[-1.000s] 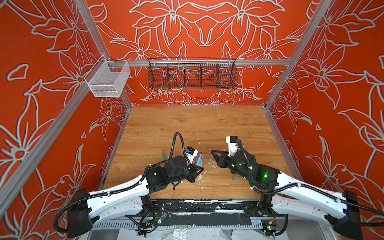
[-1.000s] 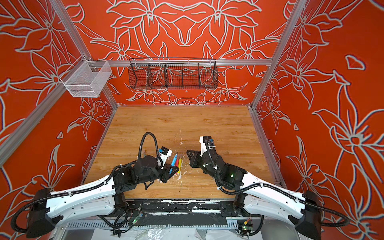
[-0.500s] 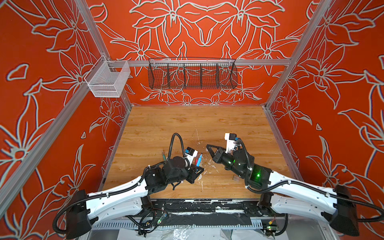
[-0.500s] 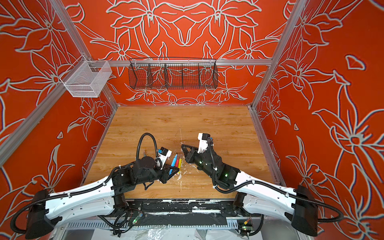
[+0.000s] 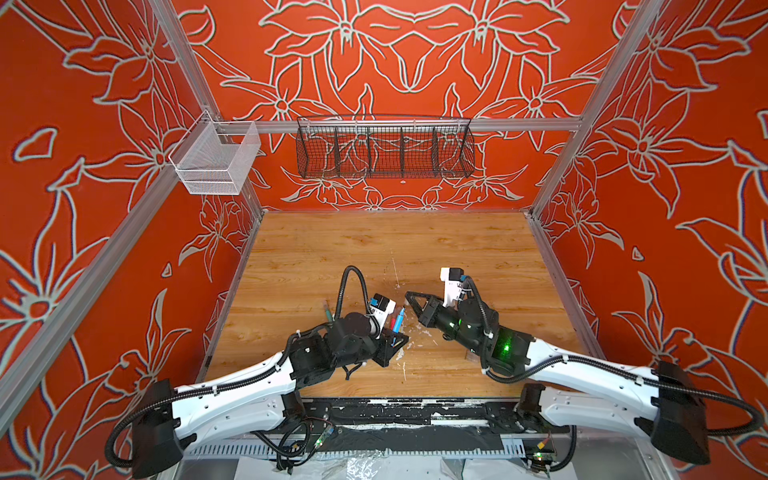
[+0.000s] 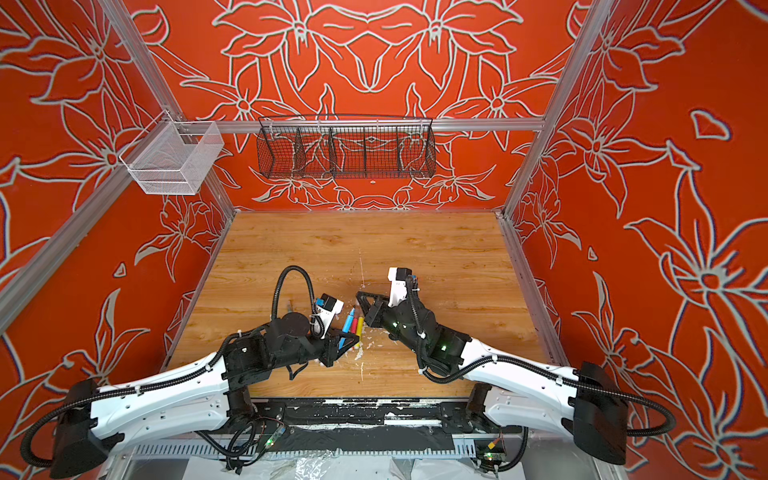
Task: Insert the pens into the pen caps
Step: 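Lift the cap with the right gripper over the blue marker tip, then push the cap down onto the blue marker tip with the right gripper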
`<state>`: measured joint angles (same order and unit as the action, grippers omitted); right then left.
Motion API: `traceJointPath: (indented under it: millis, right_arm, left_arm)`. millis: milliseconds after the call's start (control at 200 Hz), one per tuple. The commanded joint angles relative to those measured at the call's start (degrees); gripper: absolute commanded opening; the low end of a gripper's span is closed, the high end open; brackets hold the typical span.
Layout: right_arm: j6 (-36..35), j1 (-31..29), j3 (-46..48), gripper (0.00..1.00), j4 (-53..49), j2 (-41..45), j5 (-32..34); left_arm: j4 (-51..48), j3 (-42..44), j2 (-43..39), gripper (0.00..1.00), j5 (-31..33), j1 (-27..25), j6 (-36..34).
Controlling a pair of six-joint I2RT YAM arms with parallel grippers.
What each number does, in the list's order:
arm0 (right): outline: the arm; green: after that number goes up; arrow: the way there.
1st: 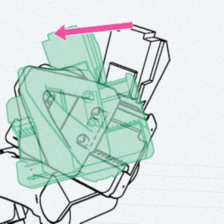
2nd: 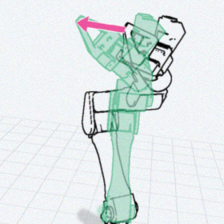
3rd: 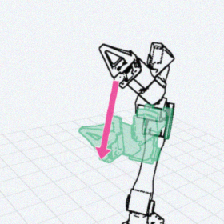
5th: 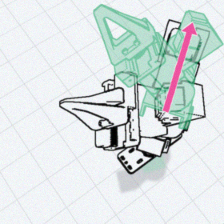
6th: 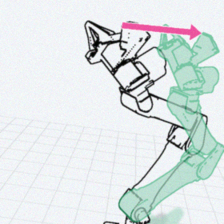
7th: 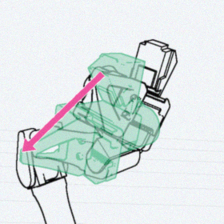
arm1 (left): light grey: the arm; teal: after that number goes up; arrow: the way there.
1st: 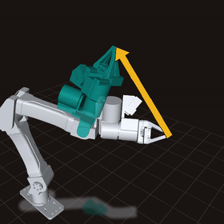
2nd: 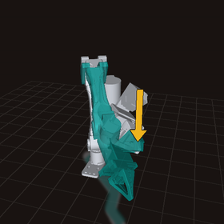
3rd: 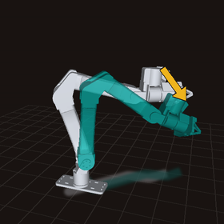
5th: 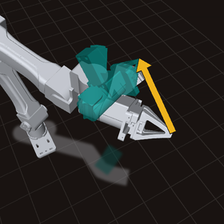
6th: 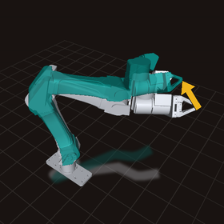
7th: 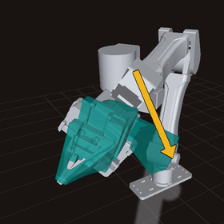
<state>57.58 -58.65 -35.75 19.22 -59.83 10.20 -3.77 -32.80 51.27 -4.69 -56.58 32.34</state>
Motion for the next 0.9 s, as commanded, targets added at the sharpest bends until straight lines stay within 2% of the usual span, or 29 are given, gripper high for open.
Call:
traceJointPath:
  millis: [0, 365, 590, 896]
  right_arm:
    - [1.0, 0.0, -2.0, 0.0, 2.3, -0.5, -1.6]
    - [1.0, 0.0, -2.0, 0.0, 3.3, -1.2, -2.5]
    - [0.3, 0.0, -1.6, 0.0, 3.1, 0.5, -0.6]
    - [1.1, -0.1, -1.1, 0.0, 3.7, 0.3, -2.7]
  left_arm:
    - [1.4, -0.4, -0.2, 0.0, -0.1, 0.3, -0.3]
    - [1.2, -0.3, -0.2, 0.0, 0.8, 0.3, -0.3]
    - [0.9, 0.0, -0.7, 0.0, 0.7, 0.3, -0.2]
    - [1.2, -0.2, -0.7, 0.0, 1.6, 0.3, -0.4]
